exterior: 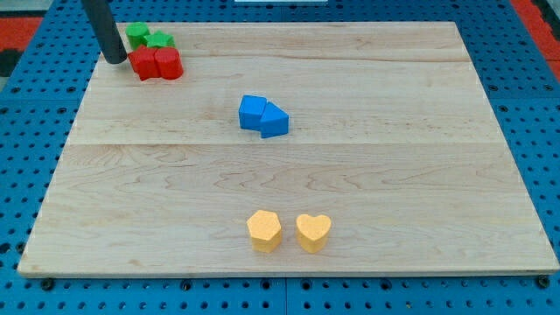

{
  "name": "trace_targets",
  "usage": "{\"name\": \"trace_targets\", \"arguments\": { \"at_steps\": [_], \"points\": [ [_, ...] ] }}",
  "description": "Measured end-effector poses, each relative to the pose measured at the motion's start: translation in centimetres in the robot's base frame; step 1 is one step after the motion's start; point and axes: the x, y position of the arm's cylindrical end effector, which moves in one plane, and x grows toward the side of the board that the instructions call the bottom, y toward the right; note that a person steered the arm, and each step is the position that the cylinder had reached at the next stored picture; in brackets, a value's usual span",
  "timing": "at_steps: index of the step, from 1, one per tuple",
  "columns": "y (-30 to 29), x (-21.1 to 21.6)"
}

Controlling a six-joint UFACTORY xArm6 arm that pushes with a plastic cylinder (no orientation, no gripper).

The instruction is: Separate the green star from the red blocks

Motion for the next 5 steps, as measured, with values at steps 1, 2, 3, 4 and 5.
{"name": "trace_targets", "arguments": {
  "at_steps": [1, 2, 3, 4, 5],
  "points": [
    [0.8, -1.0],
    [5.4, -0.9],
    [8.4, 0.3],
    [12.4, 0.3],
    [14.5, 0.1]
  ]
}}
